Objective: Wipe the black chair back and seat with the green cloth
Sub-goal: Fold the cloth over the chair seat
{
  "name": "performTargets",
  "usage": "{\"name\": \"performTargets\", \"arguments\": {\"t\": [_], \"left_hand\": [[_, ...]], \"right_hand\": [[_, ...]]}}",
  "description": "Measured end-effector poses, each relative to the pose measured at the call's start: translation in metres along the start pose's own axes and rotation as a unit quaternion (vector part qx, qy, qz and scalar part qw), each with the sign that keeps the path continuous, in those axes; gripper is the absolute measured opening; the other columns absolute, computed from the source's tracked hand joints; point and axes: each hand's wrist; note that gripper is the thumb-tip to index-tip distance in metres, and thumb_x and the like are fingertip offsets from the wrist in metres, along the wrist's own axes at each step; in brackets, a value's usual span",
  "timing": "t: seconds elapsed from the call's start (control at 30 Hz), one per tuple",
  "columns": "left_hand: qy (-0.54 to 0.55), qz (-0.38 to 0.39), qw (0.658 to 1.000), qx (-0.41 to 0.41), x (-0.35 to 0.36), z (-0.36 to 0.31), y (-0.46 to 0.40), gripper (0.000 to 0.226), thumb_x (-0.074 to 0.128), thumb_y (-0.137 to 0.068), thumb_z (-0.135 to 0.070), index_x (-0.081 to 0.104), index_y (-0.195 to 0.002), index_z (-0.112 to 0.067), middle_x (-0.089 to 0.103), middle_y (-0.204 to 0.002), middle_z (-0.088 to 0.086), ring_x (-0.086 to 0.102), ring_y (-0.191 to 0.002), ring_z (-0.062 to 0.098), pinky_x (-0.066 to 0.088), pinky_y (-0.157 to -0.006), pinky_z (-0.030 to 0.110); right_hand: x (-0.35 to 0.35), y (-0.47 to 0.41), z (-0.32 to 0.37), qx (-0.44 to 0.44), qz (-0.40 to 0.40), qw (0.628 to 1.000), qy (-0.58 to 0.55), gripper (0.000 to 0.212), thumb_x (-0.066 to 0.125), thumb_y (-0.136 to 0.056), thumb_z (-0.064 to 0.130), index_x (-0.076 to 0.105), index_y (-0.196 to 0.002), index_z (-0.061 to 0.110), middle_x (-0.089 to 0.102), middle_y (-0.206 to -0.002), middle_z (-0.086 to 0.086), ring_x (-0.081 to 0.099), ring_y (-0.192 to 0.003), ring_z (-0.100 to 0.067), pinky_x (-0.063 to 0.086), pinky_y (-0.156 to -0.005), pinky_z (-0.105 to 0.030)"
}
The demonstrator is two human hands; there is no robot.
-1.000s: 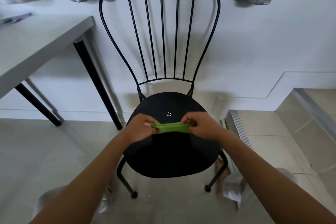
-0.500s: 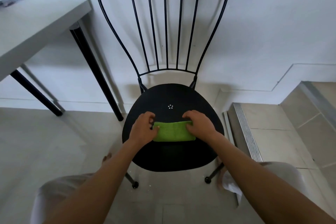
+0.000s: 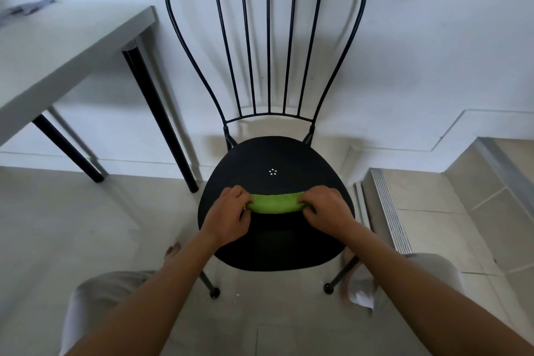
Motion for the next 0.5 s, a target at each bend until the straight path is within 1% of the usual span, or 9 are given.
{"name": "performTargets", "arguments": {"t": [0.1,0.13,0.2,0.27,0.33,0.37,0.4,0.43,0.5], "left_hand": [[0.062,-0.030,0.997,-0.043,-0.032,-0.007,-0.015,0.020,0.054,-0.080,-0.014,0.064,-0.097,-0.010,0.058,-0.095,0.003,0.055,-0.090,0.019,0.048,-0.082,0.033],[0.088,-0.036,0.993,-0.069,-0.046,-0.009,-0.020,0.019,0.054,-0.083,-0.013,0.064,-0.098,-0.009,0.059,-0.095,0.003,0.055,-0.089,0.017,0.047,-0.080,0.028],[0.122,-0.032,0.985,-0.122,-0.077,-0.013,-0.031,0.016,0.055,-0.085,-0.011,0.065,-0.098,-0.008,0.060,-0.092,0.001,0.055,-0.087,0.014,0.043,-0.074,0.022],[0.123,-0.047,0.978,-0.160,-0.112,-0.011,-0.039,0.015,0.056,-0.085,-0.011,0.065,-0.096,-0.007,0.061,-0.086,0.000,0.055,-0.084,0.016,0.041,-0.072,0.023],[0.112,-0.077,0.972,-0.189,-0.154,-0.008,-0.045,0.014,0.057,-0.084,-0.012,0.066,-0.093,-0.006,0.059,-0.074,-0.002,0.054,-0.078,0.017,0.040,-0.065,0.021],[0.106,-0.092,0.970,-0.198,-0.174,-0.007,-0.049,0.014,0.058,-0.084,-0.012,0.067,-0.091,-0.007,0.058,-0.071,-0.003,0.053,-0.076,0.016,0.040,-0.062,0.019],[0.105,-0.109,0.967,-0.205,-0.197,-0.004,-0.051,0.013,0.057,-0.084,-0.013,0.068,-0.089,-0.008,0.059,-0.071,-0.003,0.054,-0.076,0.016,0.042,-0.062,0.019],[0.106,-0.122,0.964,-0.209,-0.219,-0.001,-0.052,0.014,0.057,-0.083,-0.016,0.068,-0.087,-0.009,0.062,-0.075,0.000,0.057,-0.077,0.018,0.046,-0.067,0.022],[0.110,-0.140,0.958,-0.224,-0.263,0.005,-0.051,0.024,0.055,-0.080,-0.025,0.070,-0.084,-0.006,0.069,-0.084,0.010,0.064,-0.082,0.025,0.053,-0.078,0.032]], "right_hand": [[-0.024,-0.024,0.011,0.029,-0.044,0.992,-0.111,0.024,0.050,-0.078,0.017,0.069,-0.094,0.013,0.070,-0.092,-0.003,0.061,-0.088,-0.020,0.049,-0.086,-0.037],[-0.033,-0.035,0.017,0.028,-0.057,0.987,-0.148,0.024,0.050,-0.077,0.016,0.068,-0.093,0.012,0.069,-0.090,-0.002,0.060,-0.084,-0.018,0.049,-0.082,-0.035],[-0.053,-0.058,0.032,0.041,-0.073,0.974,-0.211,0.019,0.052,-0.082,0.010,0.064,-0.097,0.010,0.063,-0.089,-0.001,0.055,-0.079,-0.013,0.046,-0.074,-0.027],[-0.074,-0.085,0.053,0.067,-0.082,0.957,-0.269,0.020,0.053,-0.084,0.004,0.057,-0.102,0.012,0.057,-0.089,0.000,0.053,-0.077,-0.014,0.043,-0.068,-0.025],[-0.092,-0.118,0.074,0.065,-0.094,0.941,-0.318,0.022,0.052,-0.083,0.003,0.053,-0.100,0.018,0.056,-0.090,0.000,0.054,-0.078,-0.016,0.043,-0.065,-0.025],[-0.101,-0.135,0.085,0.054,-0.102,0.936,-0.332,0.023,0.053,-0.084,0.004,0.052,-0.099,0.020,0.057,-0.091,-0.001,0.055,-0.080,-0.017,0.043,-0.064,-0.025],[-0.110,-0.153,0.100,0.039,-0.110,0.932,-0.342,0.022,0.053,-0.084,0.004,0.052,-0.099,0.021,0.058,-0.092,-0.002,0.056,-0.082,-0.017,0.044,-0.065,-0.024],[-0.120,-0.170,0.115,0.027,-0.119,0.929,-0.351,0.021,0.055,-0.085,0.005,0.054,-0.099,0.020,0.059,-0.094,-0.003,0.056,-0.084,-0.017,0.045,-0.068,-0.025],[-0.139,-0.203,0.149,0.002,-0.138,0.918,-0.373,0.017,0.057,-0.086,0.006,0.058,-0.102,0.012,0.060,-0.097,-0.002,0.057,-0.090,-0.015,0.045,-0.077,-0.026]]}}
Point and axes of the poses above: each hand's wrist, its own y-axis away from the middle knuckle, its own x-axis out of the palm, z = x × y
